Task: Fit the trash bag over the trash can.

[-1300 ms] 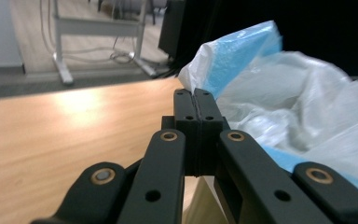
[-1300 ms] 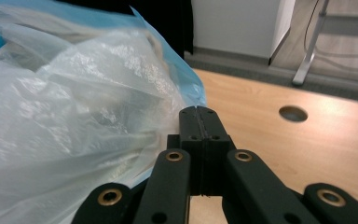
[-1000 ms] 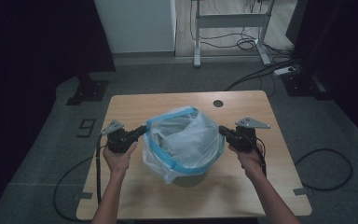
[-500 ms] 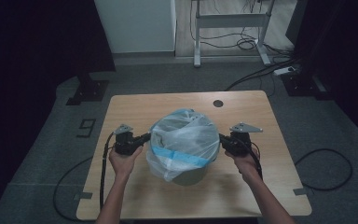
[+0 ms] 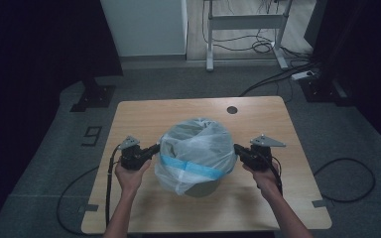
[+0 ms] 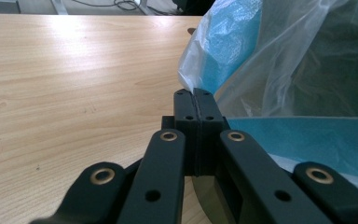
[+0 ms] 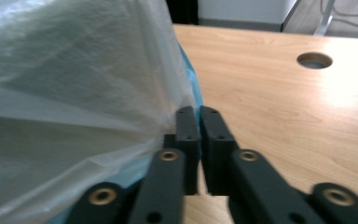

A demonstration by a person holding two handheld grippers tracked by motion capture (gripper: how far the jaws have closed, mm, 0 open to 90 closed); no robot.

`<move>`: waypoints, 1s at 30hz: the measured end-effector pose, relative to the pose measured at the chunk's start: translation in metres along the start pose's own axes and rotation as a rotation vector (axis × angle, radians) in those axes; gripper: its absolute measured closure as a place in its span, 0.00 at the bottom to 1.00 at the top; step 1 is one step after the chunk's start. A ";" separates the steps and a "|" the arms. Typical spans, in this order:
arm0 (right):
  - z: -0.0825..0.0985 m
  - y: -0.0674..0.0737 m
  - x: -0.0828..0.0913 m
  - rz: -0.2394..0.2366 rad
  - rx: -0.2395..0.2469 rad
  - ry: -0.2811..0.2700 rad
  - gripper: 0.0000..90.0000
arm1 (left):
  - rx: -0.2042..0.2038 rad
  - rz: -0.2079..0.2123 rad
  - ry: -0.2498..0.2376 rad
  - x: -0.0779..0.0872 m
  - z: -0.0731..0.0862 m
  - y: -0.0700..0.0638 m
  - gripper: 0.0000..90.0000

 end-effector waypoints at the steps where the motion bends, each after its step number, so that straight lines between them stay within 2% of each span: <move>1: 0.000 0.000 0.000 0.000 0.000 0.000 0.89 | 0.000 0.000 0.000 0.000 0.000 0.000 1.00; 2: 0.000 -0.001 0.007 0.019 -0.011 -0.036 0.77 | 0.001 -0.003 -0.007 0.001 0.000 0.000 1.00; 3: 0.000 -0.001 0.011 0.030 -0.013 -0.053 0.73 | 0.000 -0.001 -0.011 0.002 -0.001 0.000 1.00; 5: -0.001 -0.001 0.015 0.039 -0.017 -0.072 0.71 | -0.002 -0.002 -0.013 0.003 -0.001 -0.001 0.99; 6: -0.001 -0.002 0.025 0.051 -0.021 -0.102 0.65 | -0.004 -0.002 -0.018 0.005 -0.002 -0.002 0.99; 8: -0.001 -0.002 0.036 0.053 -0.025 -0.124 0.62 | -0.007 -0.004 -0.024 0.006 -0.003 -0.003 0.99; 9: -0.001 -0.002 0.036 0.053 -0.025 -0.124 0.62 | -0.007 -0.004 -0.024 0.006 -0.003 -0.003 0.99; 10: -0.002 0.002 0.048 0.047 -0.020 -0.143 0.58 | -0.009 -0.004 -0.030 0.008 -0.004 -0.004 0.99; 13: -0.003 0.012 0.065 -0.008 -0.013 -0.166 0.56 | -0.012 -0.005 -0.033 0.009 -0.005 -0.005 0.99; 16: -0.005 0.030 0.082 -0.084 0.025 -0.176 0.53 | -0.013 -0.004 -0.034 0.010 -0.005 -0.006 0.99; 17: -0.005 0.030 0.082 -0.084 0.025 -0.176 0.53 | -0.013 -0.004 -0.034 0.010 -0.005 -0.006 0.99; 18: -0.006 0.046 0.090 -0.143 0.059 -0.176 0.51 | -0.013 -0.005 -0.036 0.010 -0.005 -0.006 0.99; 19: -0.006 0.046 0.090 -0.143 0.059 -0.176 0.51 | -0.013 -0.005 -0.036 0.010 -0.005 -0.006 0.99; 20: -0.006 0.058 0.093 -0.182 0.091 -0.169 0.49 | -0.013 -0.003 -0.036 0.010 -0.005 -0.007 0.99; 21: -0.006 0.058 0.093 -0.182 0.091 -0.169 0.49 | -0.013 -0.003 -0.036 0.010 -0.005 -0.007 0.99; 22: -0.007 0.071 0.092 -0.224 0.119 -0.153 0.48 | -0.012 -0.001 -0.037 0.010 -0.005 -0.008 0.99; 23: -0.007 0.071 0.092 -0.224 0.119 -0.153 0.48 | -0.012 -0.001 -0.037 0.010 -0.005 -0.008 0.99; 24: -0.007 0.083 0.089 -0.260 0.150 -0.139 0.46 | -0.012 -0.001 -0.038 0.010 -0.005 -0.009 0.99; 25: -0.007 0.083 0.089 -0.260 0.150 -0.139 0.46 | -0.012 -0.001 -0.038 0.010 -0.005 -0.009 0.99; 27: -0.007 0.094 0.083 -0.299 0.181 -0.120 0.44 | -0.014 -0.001 -0.038 0.010 -0.005 -0.009 0.99; 29: -0.007 0.096 0.082 -0.304 0.188 -0.114 0.44 | -0.014 0.000 -0.039 0.010 -0.005 -0.009 0.99; 30: -0.008 0.100 0.077 -0.322 0.202 -0.110 0.44 | -0.014 0.000 -0.039 0.011 -0.006 -0.009 0.99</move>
Point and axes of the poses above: each handheld gripper's, and its own axes: x roughly backward along the jaws, z roughly out of its underside, y roughly to its left, the point moved 2 cm from there along -x, roughly forward along the jaws, and after that the axes turned 5 degrees about y, right-handed, at the moved point
